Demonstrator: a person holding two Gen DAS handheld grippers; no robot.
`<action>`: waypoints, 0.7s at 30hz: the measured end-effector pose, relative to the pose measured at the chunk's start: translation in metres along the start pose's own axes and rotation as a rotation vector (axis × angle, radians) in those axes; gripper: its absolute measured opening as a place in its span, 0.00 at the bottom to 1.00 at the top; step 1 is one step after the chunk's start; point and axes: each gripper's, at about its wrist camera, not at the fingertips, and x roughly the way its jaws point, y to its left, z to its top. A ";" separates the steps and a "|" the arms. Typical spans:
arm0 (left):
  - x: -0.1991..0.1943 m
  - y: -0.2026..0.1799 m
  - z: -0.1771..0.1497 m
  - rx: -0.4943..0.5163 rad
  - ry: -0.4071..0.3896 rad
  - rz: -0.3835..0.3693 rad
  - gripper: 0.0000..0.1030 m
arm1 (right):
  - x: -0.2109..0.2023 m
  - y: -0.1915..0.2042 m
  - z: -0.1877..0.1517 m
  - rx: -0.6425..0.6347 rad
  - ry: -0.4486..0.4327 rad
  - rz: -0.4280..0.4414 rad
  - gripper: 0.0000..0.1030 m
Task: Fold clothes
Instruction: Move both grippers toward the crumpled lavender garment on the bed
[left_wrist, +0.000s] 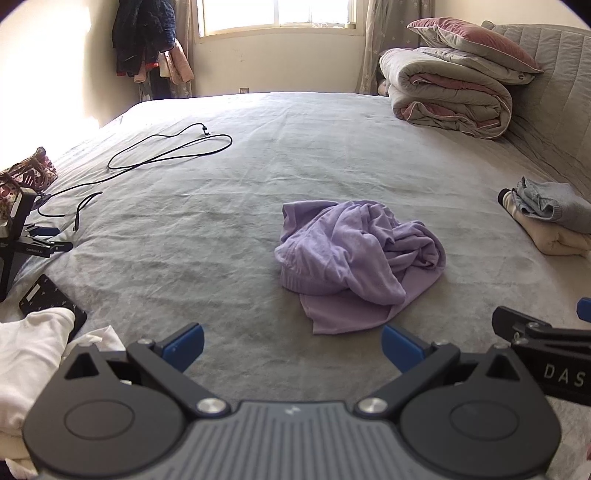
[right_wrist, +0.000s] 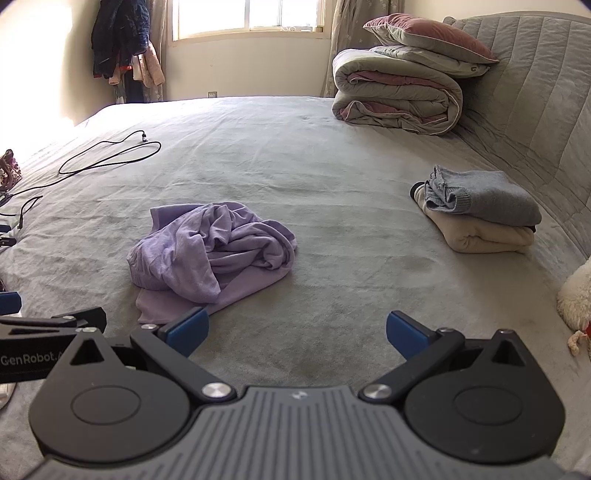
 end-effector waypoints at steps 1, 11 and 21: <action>-0.001 0.000 -0.001 0.001 0.000 0.003 0.99 | 0.000 0.000 0.000 -0.006 0.000 -0.003 1.00; 0.006 0.003 0.001 -0.001 0.044 0.013 0.99 | 0.008 -0.006 -0.004 0.041 0.015 0.020 1.00; 0.009 0.001 0.001 0.005 0.049 0.010 0.99 | 0.015 -0.012 -0.006 0.060 0.039 0.028 1.00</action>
